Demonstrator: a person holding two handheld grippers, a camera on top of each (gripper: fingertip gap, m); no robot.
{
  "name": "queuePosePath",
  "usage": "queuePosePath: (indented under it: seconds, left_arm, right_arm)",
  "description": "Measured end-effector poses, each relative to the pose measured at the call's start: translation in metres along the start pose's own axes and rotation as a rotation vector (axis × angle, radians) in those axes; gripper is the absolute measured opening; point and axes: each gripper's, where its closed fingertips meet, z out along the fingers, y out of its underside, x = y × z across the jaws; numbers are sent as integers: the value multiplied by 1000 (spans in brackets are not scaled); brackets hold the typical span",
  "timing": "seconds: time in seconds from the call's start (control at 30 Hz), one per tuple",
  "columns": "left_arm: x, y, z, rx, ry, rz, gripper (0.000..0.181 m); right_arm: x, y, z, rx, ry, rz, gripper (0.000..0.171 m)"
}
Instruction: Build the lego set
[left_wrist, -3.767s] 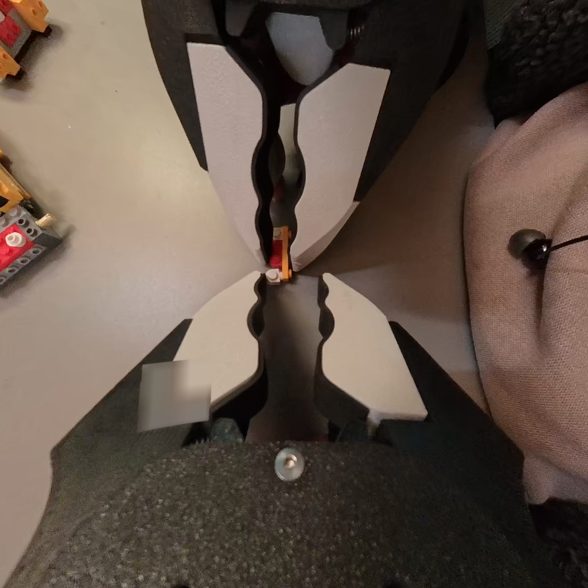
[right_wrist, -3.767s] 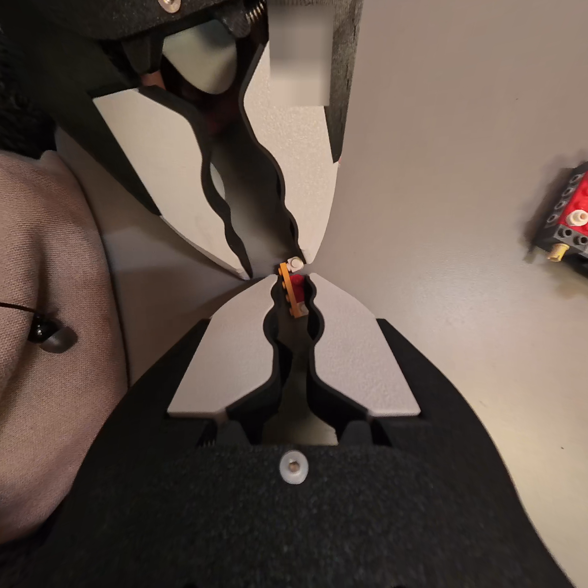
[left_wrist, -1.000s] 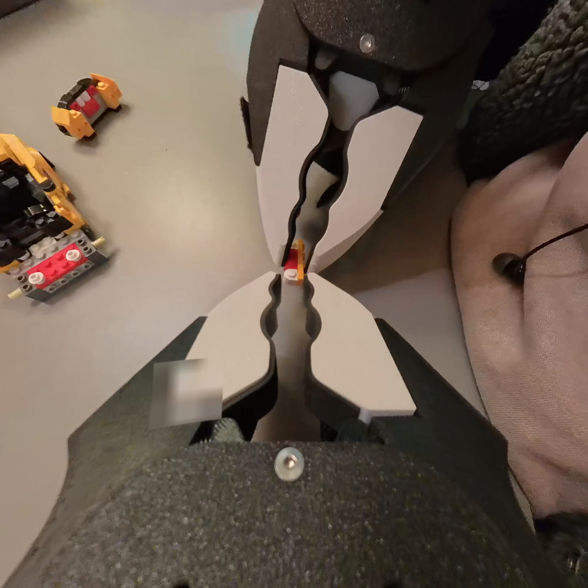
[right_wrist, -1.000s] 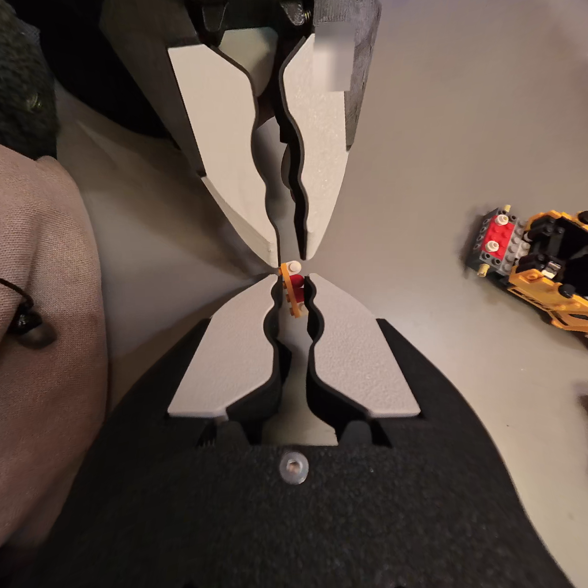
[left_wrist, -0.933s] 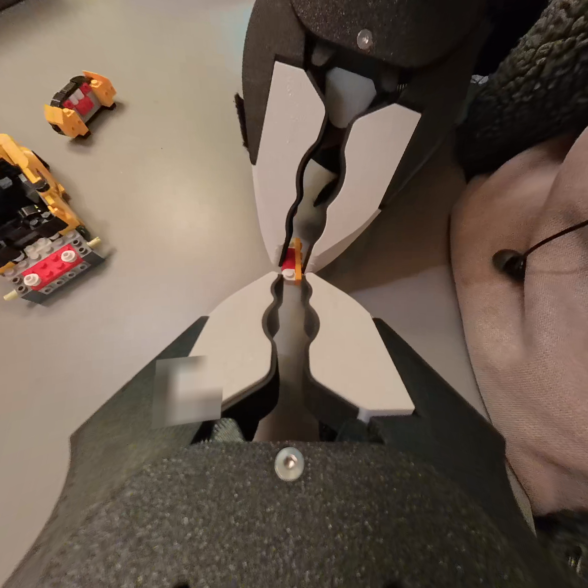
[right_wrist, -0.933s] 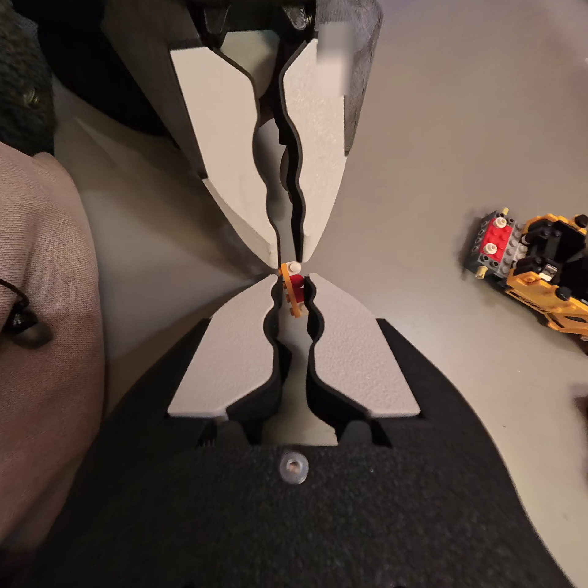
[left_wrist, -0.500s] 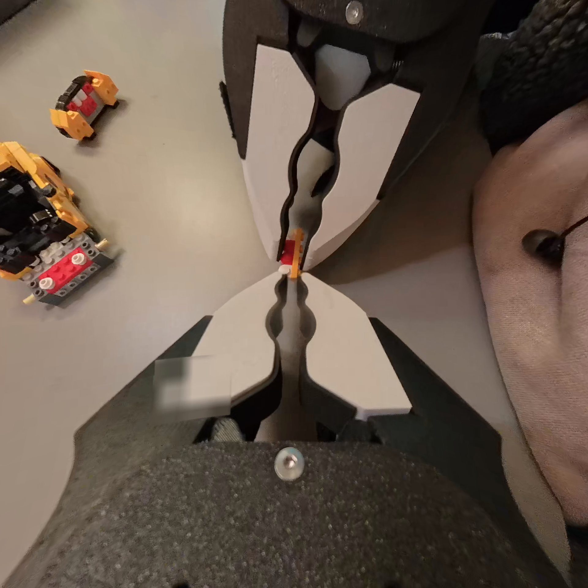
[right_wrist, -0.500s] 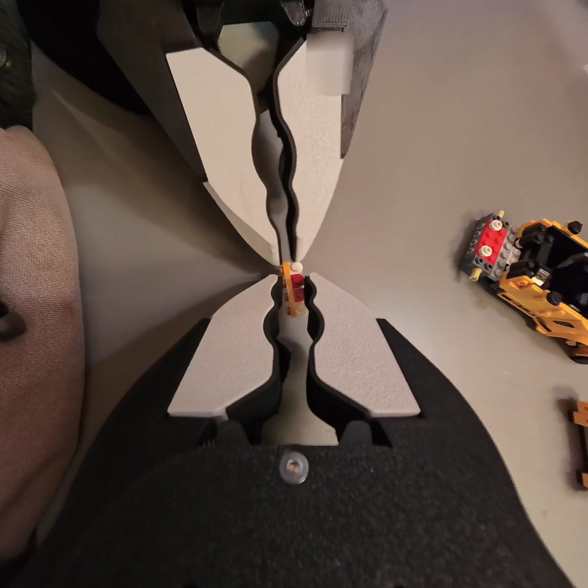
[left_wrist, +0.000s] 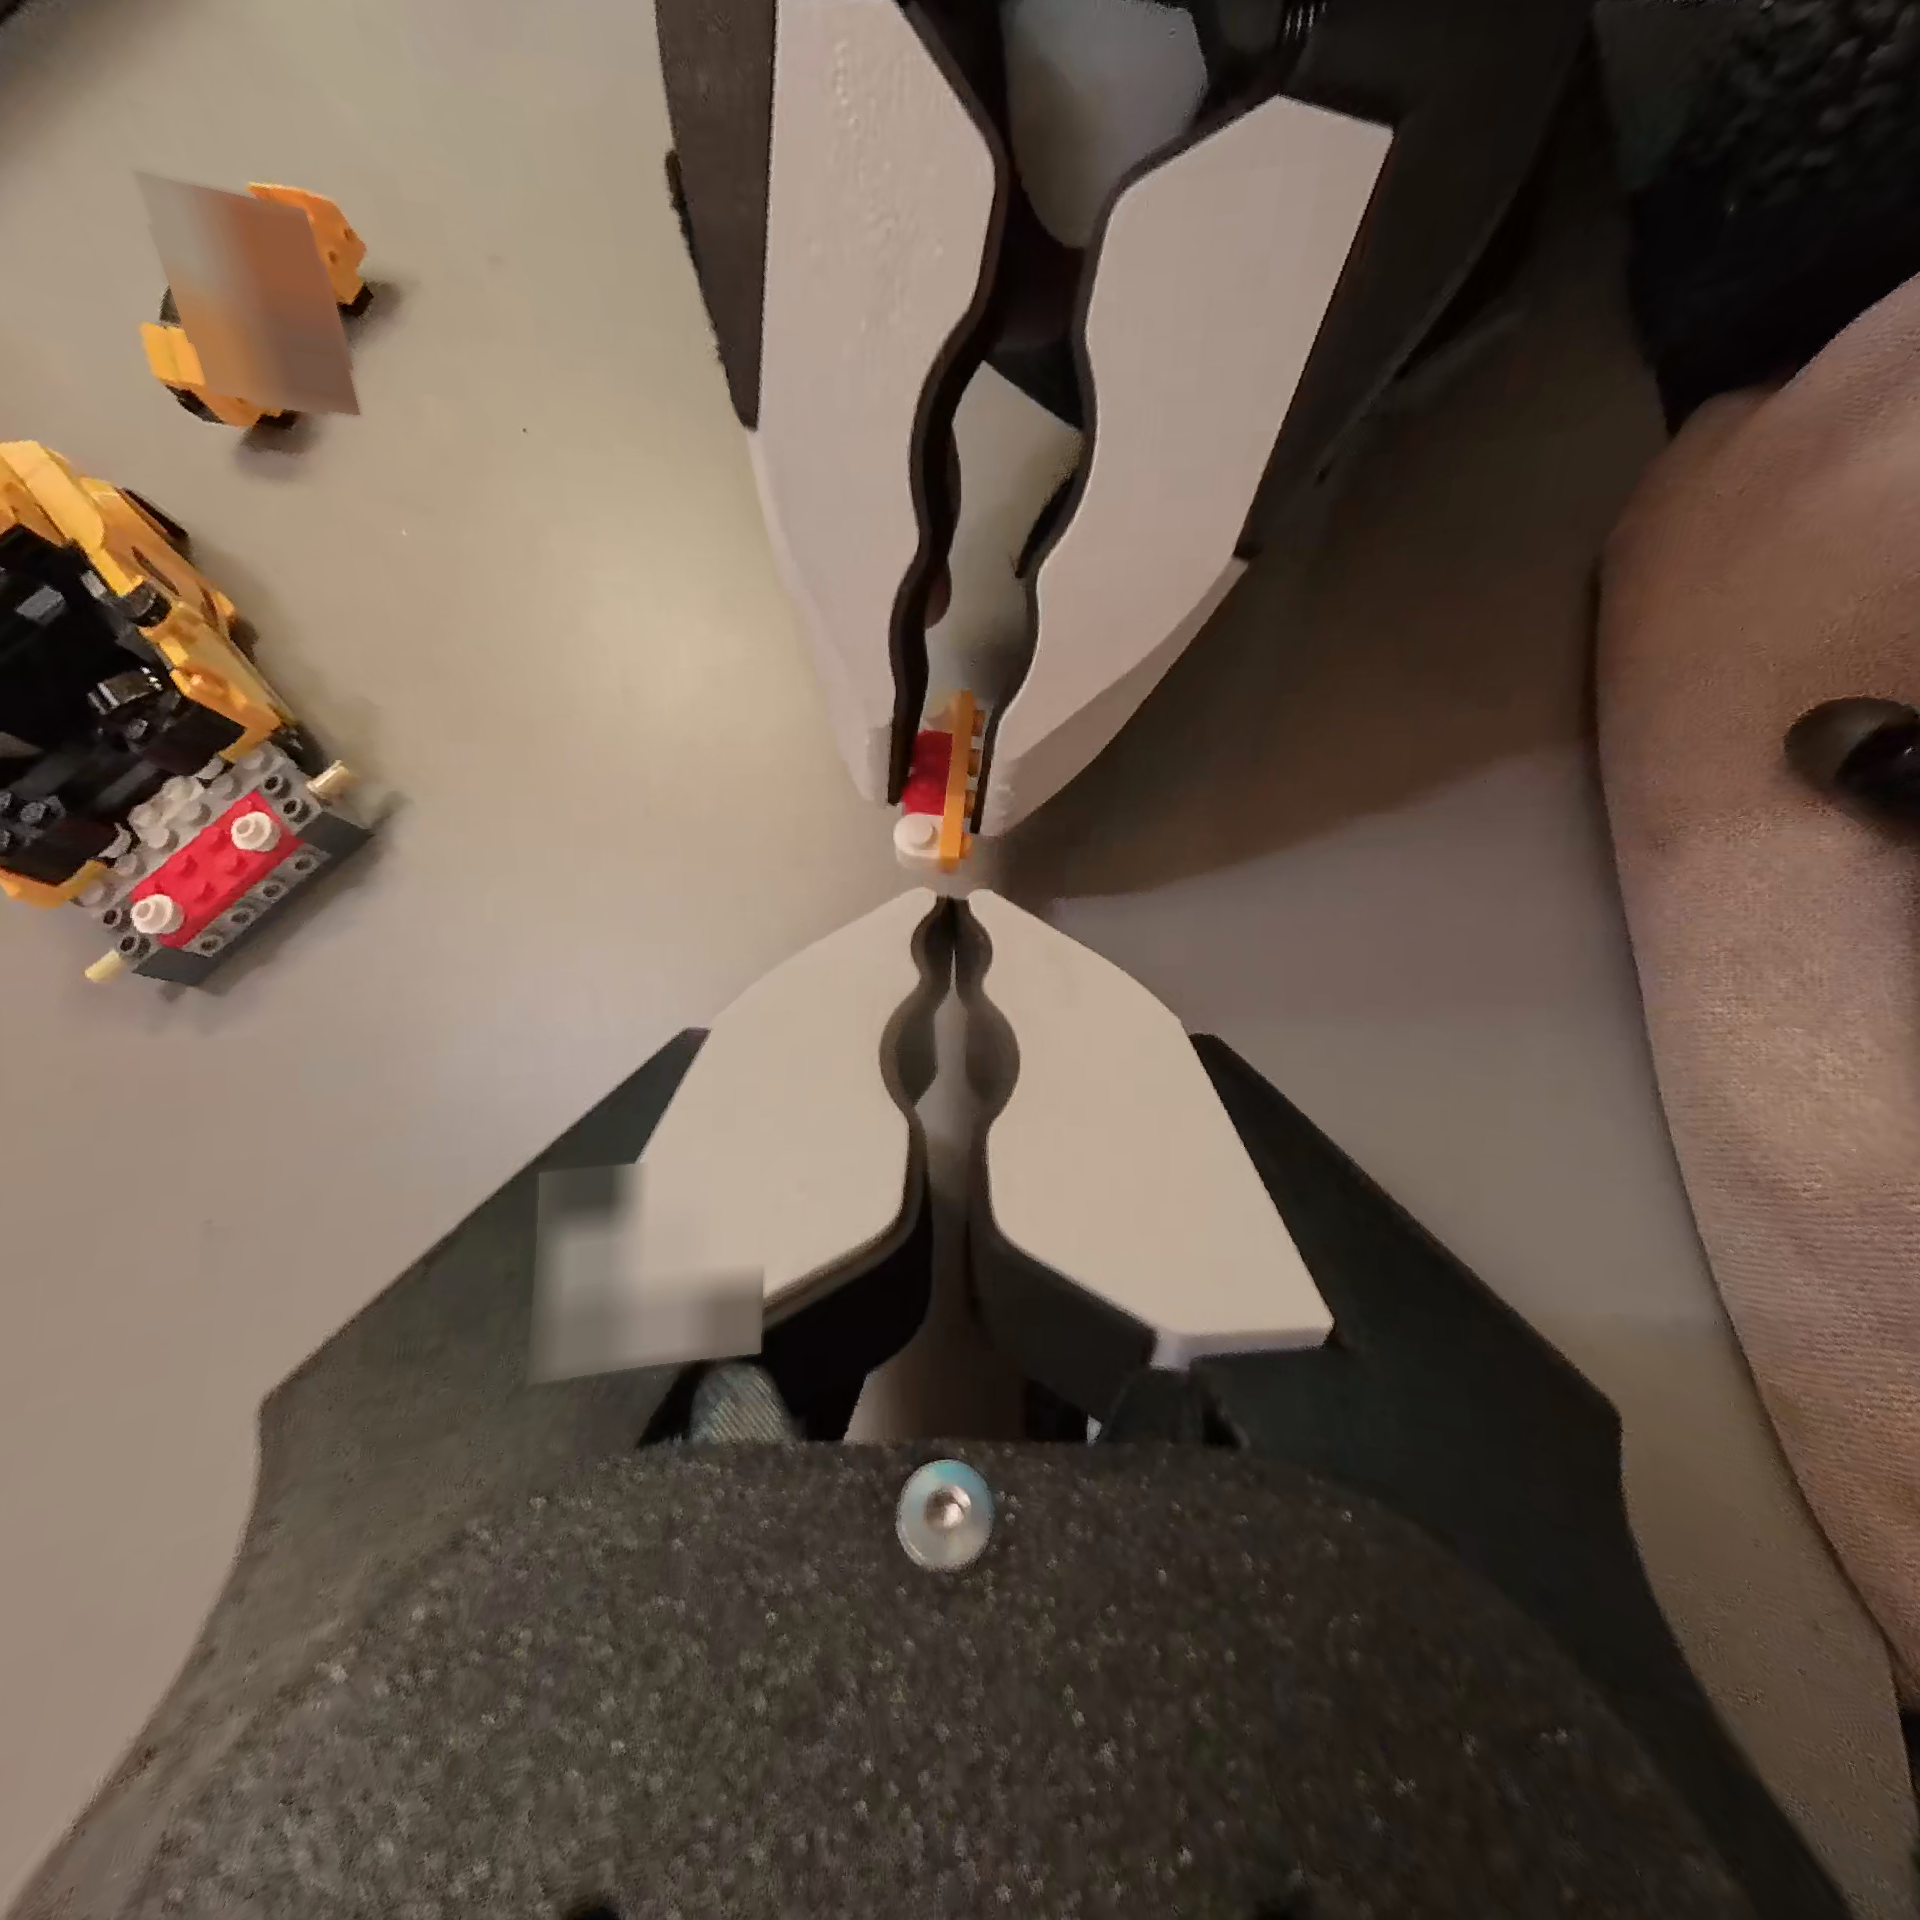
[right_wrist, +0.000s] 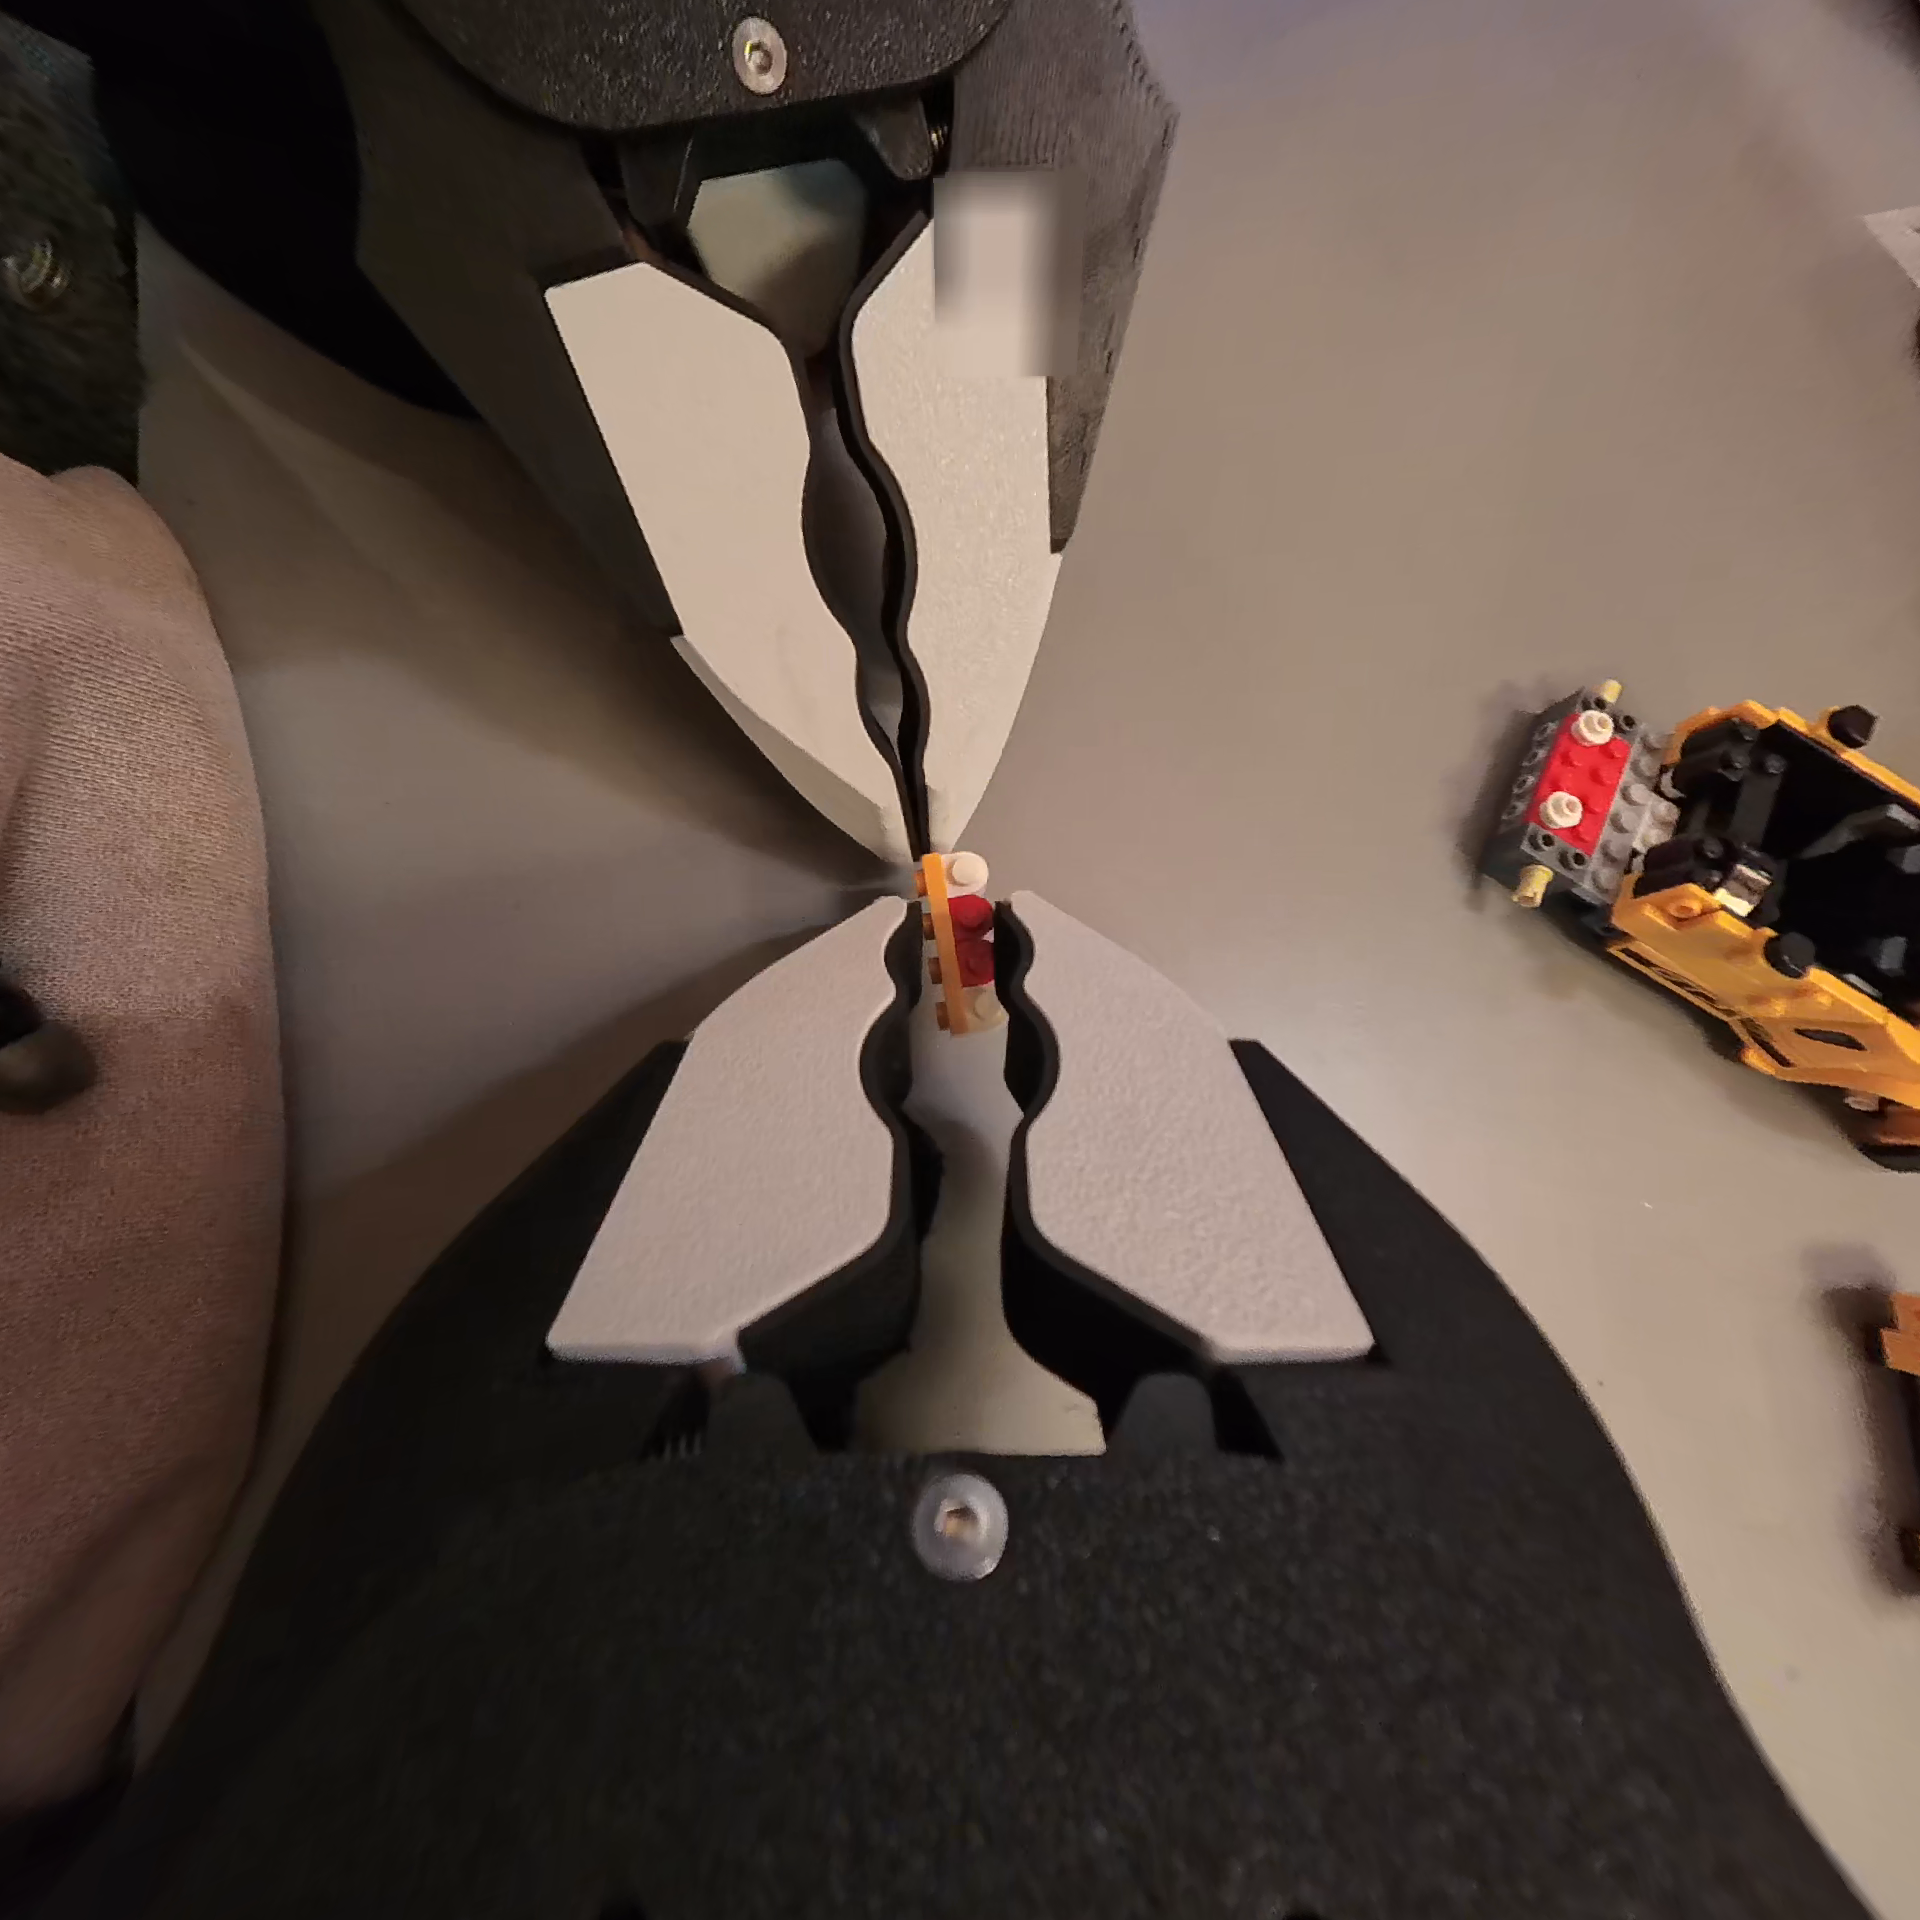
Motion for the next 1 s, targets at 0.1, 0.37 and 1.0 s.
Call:
queuePosePath:
  seconds: [0.1, 0.37, 1.0]
  left_arm:
    - [0, 1, 1, -5, 1, -5, 0]
    - [-7, 4, 2, -19, -28, -22, 3]
    - [-28, 4, -1, 23, -107, -100, 11]
  right_arm:
    - [2, 3, -2, -10, 7, 15, 13]
    - [16, 14, 1, -106, 21, 85, 21]
    - [7, 28, -6, -217, -25, 182, 13]
